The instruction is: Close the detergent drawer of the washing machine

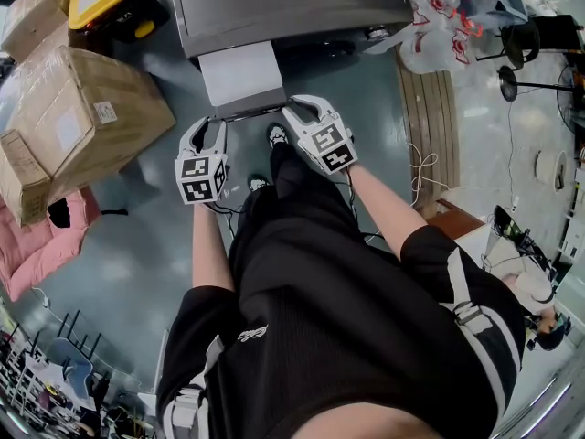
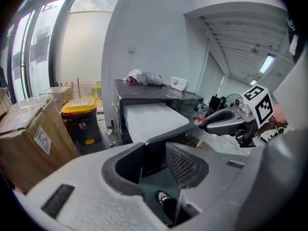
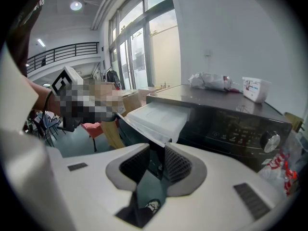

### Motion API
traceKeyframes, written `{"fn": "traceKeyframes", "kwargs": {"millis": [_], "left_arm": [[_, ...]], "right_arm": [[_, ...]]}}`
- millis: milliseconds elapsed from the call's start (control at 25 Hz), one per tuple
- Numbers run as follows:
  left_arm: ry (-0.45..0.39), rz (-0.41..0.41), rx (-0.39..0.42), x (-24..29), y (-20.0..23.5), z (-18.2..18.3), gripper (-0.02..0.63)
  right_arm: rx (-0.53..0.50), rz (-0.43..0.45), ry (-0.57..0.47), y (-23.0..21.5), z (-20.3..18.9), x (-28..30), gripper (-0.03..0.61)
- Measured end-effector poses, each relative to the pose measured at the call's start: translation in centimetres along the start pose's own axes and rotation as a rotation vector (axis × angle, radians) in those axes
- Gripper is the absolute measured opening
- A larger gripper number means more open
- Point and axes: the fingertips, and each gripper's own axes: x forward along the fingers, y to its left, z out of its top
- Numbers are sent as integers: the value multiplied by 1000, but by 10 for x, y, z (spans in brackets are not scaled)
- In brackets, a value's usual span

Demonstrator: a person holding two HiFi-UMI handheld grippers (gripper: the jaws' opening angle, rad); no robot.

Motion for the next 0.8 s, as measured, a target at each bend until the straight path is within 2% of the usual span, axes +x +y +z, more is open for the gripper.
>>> {"fn": "traceKeyframes", "kwargs": {"millis": [800], "left_arm": [[8,9,-3,14,14,16,146]], "right_arm": [[-1,14,-2,-13,15,15,100]]}}
